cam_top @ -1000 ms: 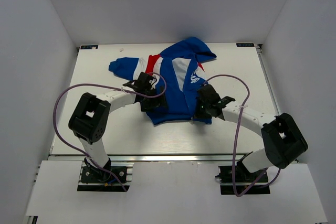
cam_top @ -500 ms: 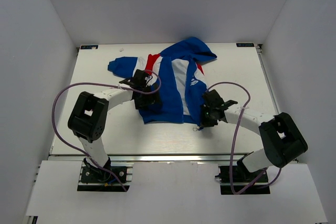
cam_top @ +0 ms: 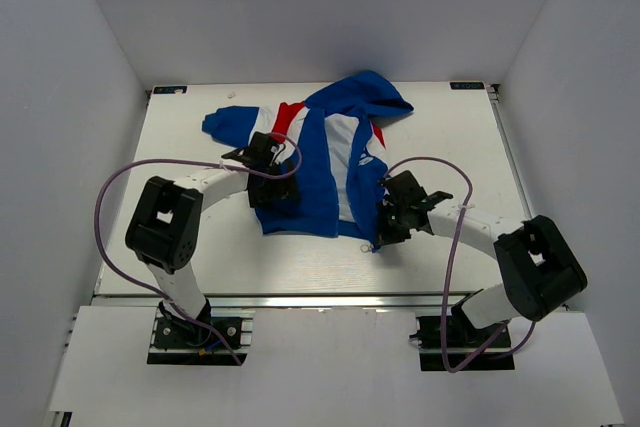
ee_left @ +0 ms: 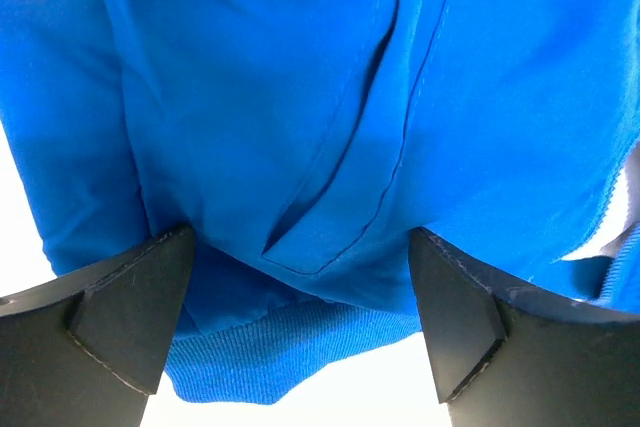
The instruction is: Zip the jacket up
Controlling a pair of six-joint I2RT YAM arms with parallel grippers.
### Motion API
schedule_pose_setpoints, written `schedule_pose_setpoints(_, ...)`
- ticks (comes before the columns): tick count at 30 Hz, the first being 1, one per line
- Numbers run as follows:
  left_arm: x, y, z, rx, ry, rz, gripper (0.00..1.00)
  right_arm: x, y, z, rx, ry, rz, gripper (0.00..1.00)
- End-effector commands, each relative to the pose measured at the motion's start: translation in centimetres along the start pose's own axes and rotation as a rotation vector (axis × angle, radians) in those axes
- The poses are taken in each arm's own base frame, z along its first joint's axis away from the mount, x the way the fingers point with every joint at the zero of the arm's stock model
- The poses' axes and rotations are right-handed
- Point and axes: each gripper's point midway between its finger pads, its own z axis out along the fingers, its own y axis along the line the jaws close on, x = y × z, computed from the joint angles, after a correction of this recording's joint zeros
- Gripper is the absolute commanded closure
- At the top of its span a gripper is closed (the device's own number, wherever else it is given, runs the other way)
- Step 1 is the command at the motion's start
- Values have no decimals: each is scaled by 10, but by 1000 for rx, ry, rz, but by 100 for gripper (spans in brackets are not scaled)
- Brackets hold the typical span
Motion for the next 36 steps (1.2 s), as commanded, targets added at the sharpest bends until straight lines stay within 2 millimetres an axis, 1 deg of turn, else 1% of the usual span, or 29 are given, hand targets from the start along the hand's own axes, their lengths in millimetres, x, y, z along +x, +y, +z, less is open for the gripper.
schedule_pose_setpoints(1,16,20,-19,-50,43,25,2,-7,17,-10,-91,-38,-61,100)
schedule_pose_setpoints(4,11,-5,-38,1,-1,85,2,-15,29,-16,-138,-60,-56,100)
schedule_pose_setpoints(5,8,-6,-43,-1,-10,88,2,-16,29,-17,-136,-61,-44,100)
schedule_pose_setpoints(6,8,-19,-50,5,-19,125,2,-18,30,-17,-131,-59,-30,100)
schedule_pose_setpoints(8,12,-32,-55,16,-16,165,2,-21,28,-18,-113,-67,-7,100)
schedule_pose_setpoints(9,21,-40,-56,19,3,191,2,-21,28,-18,-112,-69,-4,100)
schedule_pose_setpoints(10,22,-44,-57,20,6,199,2,-23,29,-19,-115,-77,6,100)
schedule_pose_setpoints(11,28,-51,-57,25,14,222,2,-24,30,-20,-116,-82,10,100)
schedule_pose_setpoints(13,33,-58,-57,23,21,239,2,-25,30,-22,-114,-93,16,100)
schedule_pose_setpoints(15,47,-69,-52,16,49,273,2,-26,28,-23,-102,-102,19,100)
schedule_pose_setpoints(16,43,-75,-52,0,32,281,2,-26,27,-23,-96,-103,22,100)
schedule_pose_setpoints(17,53,-82,-44,-7,58,308,2,-25,25,-23,-89,-102,27,100)
schedule_pose_setpoints(19,56,-86,-37,-33,64,314,2,-23,23,-22,-84,-99,33,100)
schedule_pose_setpoints(20,56,-93,-34,-24,67,317,2,-21,22,-21,-81,-94,36,100)
schedule_pose_setpoints(21,60,-93,-24,-34,97,314,2,-19,22,-21,-80,-91,41,100)
schedule_pose_setpoints(23,61,-100,-19,-26,104,310,2,-16,19,-18,-77,-81,54,100)
schedule_pose_setpoints(25,66,-99,-10,-48,125,304,2,-14,18,-17,-74,-79,62,100)
schedule_pose_setpoints(26,66,-102,-9,-50,123,308,2,-14,17,-16,-70,-80,67,100)
schedule_pose_setpoints(34,81,-88,4,-198,147,276,4,-8,10,-9,-43,-66,94,100)
schedule_pose_setpoints(35,81,-82,4,-244,141,272,4,-8,10,-8,-42,-64,96,100)
schedule_pose_setpoints(36,79,-83,4,-261,131,272,4,-6,8,-6,-37,-58,102,100)
